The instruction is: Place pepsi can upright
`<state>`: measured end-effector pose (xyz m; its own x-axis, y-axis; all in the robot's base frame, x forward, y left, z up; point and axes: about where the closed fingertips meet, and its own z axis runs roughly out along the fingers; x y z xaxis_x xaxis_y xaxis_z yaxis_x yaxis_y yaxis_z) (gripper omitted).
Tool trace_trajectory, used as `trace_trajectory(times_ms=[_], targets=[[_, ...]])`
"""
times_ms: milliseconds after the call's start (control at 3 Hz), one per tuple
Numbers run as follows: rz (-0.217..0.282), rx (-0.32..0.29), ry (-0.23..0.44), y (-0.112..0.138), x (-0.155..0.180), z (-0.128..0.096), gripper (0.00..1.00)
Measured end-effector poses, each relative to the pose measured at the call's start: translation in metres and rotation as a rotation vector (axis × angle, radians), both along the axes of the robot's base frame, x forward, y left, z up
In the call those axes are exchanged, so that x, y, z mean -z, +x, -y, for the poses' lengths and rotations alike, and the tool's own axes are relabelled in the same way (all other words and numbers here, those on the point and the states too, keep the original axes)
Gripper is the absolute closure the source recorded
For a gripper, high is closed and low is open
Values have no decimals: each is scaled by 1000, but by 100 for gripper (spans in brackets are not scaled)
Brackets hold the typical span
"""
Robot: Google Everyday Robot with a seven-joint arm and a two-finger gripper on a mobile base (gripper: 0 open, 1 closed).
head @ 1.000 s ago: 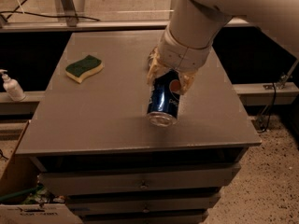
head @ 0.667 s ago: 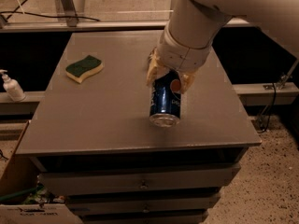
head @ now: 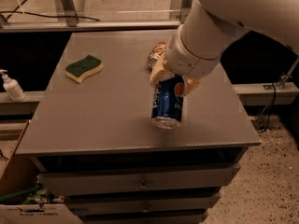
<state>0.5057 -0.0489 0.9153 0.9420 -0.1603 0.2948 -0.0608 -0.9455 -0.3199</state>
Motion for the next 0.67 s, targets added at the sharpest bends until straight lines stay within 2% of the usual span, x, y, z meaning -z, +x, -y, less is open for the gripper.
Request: trace_trajectory(times_ms=[333, 667], targets=[[118, -40, 98, 6, -4, 2, 100], [260, -89, 205, 25, -19, 0, 100]])
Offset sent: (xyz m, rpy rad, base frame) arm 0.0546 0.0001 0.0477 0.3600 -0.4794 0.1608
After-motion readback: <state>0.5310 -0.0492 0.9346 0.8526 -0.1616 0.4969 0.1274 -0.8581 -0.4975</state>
